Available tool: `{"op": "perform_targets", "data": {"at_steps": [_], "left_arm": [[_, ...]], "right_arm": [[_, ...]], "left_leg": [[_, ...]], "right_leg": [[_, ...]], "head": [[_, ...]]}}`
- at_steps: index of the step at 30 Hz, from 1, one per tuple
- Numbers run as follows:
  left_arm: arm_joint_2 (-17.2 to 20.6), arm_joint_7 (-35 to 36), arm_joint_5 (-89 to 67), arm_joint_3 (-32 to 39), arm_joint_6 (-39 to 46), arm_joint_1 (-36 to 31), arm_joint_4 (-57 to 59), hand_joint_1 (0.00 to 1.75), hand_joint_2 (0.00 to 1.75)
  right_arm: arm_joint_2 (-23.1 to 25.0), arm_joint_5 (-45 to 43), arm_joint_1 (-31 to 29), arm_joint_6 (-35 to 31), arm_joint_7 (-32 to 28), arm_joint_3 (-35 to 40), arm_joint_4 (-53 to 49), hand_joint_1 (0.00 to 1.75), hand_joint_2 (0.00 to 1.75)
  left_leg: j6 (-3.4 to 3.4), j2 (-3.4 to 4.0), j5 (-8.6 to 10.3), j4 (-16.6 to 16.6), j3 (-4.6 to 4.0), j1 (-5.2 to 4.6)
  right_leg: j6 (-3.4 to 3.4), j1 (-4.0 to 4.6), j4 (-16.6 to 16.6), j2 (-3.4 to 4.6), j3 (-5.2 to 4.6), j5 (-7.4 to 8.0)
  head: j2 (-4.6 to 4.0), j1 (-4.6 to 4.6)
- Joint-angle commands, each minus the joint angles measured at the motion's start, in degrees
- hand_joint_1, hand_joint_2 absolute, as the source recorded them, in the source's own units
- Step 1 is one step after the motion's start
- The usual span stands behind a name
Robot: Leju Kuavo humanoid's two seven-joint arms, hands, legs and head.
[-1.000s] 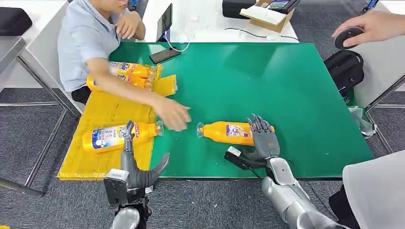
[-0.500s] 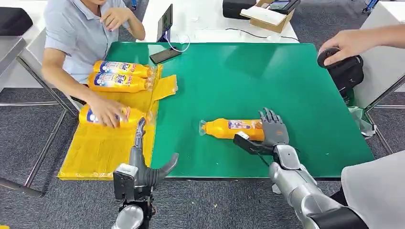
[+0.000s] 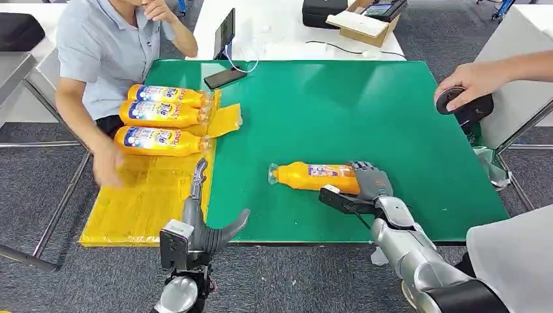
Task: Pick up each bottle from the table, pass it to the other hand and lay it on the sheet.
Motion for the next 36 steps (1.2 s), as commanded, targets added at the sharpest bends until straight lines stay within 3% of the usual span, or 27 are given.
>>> {"op": "perform_targets", "data": {"at_steps": [1, 4, 10, 13, 15, 18, 21, 27, 36], "left_arm": [[1.5, 0.2, 0.2, -1.6, -0.2, -1.7, 3.0, 0.0, 1.75], [1.6, 0.2, 0.2, -1.6, -0.3, -1.7, 3.2, 0.0, 1.75], [1.7, -0.4, 0.7, -0.1, -0.7, -0.1, 1.8, 0.0, 1.75], [1.8, -0.8, 2.6, 1.6, -0.9, 2.1, 0.2, 0.0, 1.75], [1.8, 2.1, 9.7, 3.3, -5.7, 4.2, -0.7, 0.0, 1.75], [2.0, 4.9, 18.4, 4.8, -10.2, 6.3, -1.5, 0.0, 1.75], [3.1, 4.7, 19.6, 3.9, -8.1, 7.4, -2.2, 0.0, 1.75], [5.3, 6.4, 19.2, 0.1, -10.2, 7.8, -2.0, 0.0, 1.75], [5.7, 5.0, 18.5, -1.7, -11.4, 8.3, -4.7, 0.0, 1.75]], "right_arm": [[1.0, -0.3, 3.1, 1.7, -0.6, -0.9, 4.5, 1.55, 1.75], [1.2, -0.8, 4.1, 1.4, -2.1, -1.1, 4.3, 1.68, 1.75], [0.9, -3.8, 6.2, 0.0, -5.7, -3.5, 3.6, 1.73, 1.75], [3.3, -13.1, 7.6, -1.1, -12.7, -10.6, 1.0, 1.75, 1.75], [5.6, -19.6, 9.1, -2.3, -18.1, -14.2, -2.2, 1.75, 1.75], [8.9, -27.0, 11.9, -1.7, -22.6, -15.7, -9.0, 1.75, 1.75], [11.9, -35.4, 17.7, 0.0, -22.0, -12.7, -21.6, 1.75, 1.75], [12.8, -42.3, 24.0, 0.7, -19.0, -5.2, -34.5, 1.75, 1.75], [14.4, -42.0, 27.6, 2.7, -17.8, 7.6, -36.8, 1.73, 1.75]], "left_leg": [[-0.12, -0.12, 0.0, -0.1, 0.16, 0.19], [-0.06, -0.09, -0.01, -0.1, 0.22, 0.12], [-0.09, -0.11, 0.0, -0.1, 0.31, 0.19], [-0.09, -0.06, -0.03, -0.1, 0.36, 0.22], [-0.03, 0.09, -0.11, -0.1, 0.43, 0.18], [-0.05, 0.29, -0.17, -0.1, 0.42, 0.21], [-0.01, 0.23, -0.18, 0.0, 0.27, 0.14], [-0.04, 0.16, -0.22, 0.0, 0.07, 0.23], [-0.05, 0.18, -0.28, 0.0, -0.29, 0.24]], "right_leg": [[-0.19, 0.21, -0.2, -0.16, 0.27, 0.01], [-0.11, 0.14, -0.1, -0.11, 0.28, 0.0], [-0.16, 0.2, -0.2, -0.15, 0.39, 0.01], [-0.18, 0.23, -0.3, -0.1, 0.45, 0.02], [-0.16, 0.19, -0.2, 0.06, 0.46, 0.01], [-0.21, 0.24, -0.2, 0.25, 0.4, 0.03], [-0.15, 0.2, -0.1, 0.24, 0.25, 0.0], [-0.19, 0.28, 0.0, 0.17, 0.09, -0.08], [-0.2, 0.28, 0.0, 0.2, -0.19, -0.13]], "head": [[0.0, 0.0], [0.0, 0.0], [0.0, 0.0], [0.0, 0.0], [0.0, 0.0], [0.0, 0.02], [0.0, -0.02], [0.0, -0.02], [0.0, 0.0]]}}
